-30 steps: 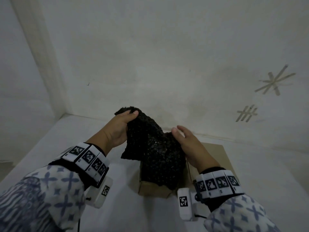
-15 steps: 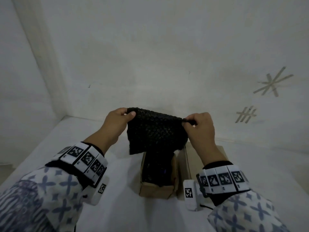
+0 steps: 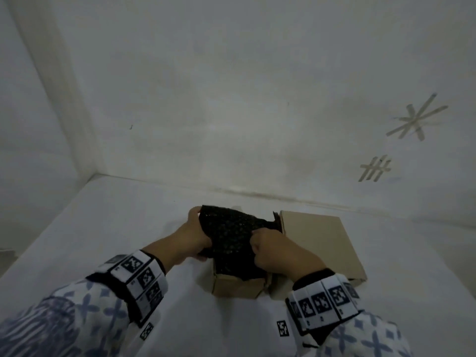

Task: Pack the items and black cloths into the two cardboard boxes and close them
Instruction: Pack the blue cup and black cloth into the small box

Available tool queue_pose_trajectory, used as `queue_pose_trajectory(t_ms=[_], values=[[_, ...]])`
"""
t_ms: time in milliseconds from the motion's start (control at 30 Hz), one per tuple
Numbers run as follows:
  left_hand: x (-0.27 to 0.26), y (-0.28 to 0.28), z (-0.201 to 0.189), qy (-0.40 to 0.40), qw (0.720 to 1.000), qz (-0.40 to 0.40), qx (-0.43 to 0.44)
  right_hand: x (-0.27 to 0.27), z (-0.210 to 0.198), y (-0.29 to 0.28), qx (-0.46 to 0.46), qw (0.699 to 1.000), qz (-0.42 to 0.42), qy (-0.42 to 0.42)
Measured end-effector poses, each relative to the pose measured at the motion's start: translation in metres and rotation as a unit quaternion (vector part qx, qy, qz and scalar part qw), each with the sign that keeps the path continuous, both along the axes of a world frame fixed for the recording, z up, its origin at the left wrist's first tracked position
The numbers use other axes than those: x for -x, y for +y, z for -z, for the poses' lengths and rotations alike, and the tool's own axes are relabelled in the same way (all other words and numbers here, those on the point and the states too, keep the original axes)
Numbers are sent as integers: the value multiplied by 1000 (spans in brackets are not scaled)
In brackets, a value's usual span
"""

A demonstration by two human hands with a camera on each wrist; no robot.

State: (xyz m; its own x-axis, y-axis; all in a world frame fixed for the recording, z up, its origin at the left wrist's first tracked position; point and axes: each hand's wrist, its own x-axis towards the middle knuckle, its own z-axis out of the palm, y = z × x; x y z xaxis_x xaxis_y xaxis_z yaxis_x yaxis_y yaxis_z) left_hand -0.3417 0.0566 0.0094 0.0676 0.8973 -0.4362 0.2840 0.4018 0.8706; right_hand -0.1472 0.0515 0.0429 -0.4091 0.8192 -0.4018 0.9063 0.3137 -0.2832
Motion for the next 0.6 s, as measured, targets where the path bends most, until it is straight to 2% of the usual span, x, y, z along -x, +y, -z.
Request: queue_pose_trajectory(t_ms=[67, 133, 200, 267, 367, 533, 600], values=[[-7, -1, 13, 80, 994, 45, -58, 4, 8, -3, 24, 999, 9, -36], [-9, 0, 25, 156, 974, 74, -147, 6, 12, -3, 68, 996, 47, -21], [-10, -3, 31, 251, 932, 66, -252, 7, 12, -1, 93, 988, 119, 40], [-11, -3, 30, 331, 884, 74, -322, 8, 13, 3, 74, 977, 177, 94], [-11, -1, 32, 360, 832, 112, -406, 12, 15, 9, 38, 973, 213, 83], [-12, -1, 38, 435, 734, 128, -506, 13, 24, 11, 73, 979, 186, 31], [-14, 0, 33, 481, 696, 189, -499, 14, 21, 10, 69, 988, 141, -8]])
